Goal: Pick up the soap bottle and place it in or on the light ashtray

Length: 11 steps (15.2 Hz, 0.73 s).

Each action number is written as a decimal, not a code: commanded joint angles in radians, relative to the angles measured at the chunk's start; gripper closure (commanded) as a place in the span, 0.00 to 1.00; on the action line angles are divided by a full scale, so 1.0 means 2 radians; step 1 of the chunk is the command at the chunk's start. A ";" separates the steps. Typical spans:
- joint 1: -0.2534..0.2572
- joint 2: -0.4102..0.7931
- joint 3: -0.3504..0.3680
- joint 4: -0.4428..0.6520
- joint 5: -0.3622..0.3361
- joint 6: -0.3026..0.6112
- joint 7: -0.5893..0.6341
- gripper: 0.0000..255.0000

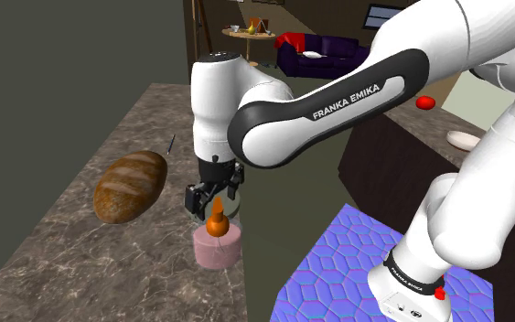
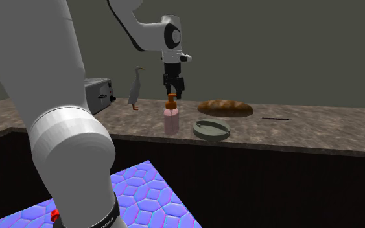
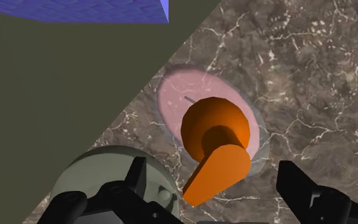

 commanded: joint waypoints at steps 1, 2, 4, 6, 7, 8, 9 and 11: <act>0.000 0.006 0.001 -0.004 -0.003 0.010 0.003 0.00; 0.000 0.006 0.001 -0.004 -0.003 0.010 0.003 0.00; 0.000 0.006 0.001 -0.004 -0.003 0.010 0.003 0.00; 0.000 0.006 0.001 -0.004 -0.003 0.010 0.003 0.00; 0.000 0.006 0.001 -0.004 -0.003 0.010 0.003 0.00; 0.000 0.006 0.001 -0.004 -0.003 0.010 0.003 0.00; 0.000 0.006 0.001 -0.004 -0.003 0.010 0.003 1.00; 0.000 0.006 0.001 -0.004 -0.003 0.010 0.003 1.00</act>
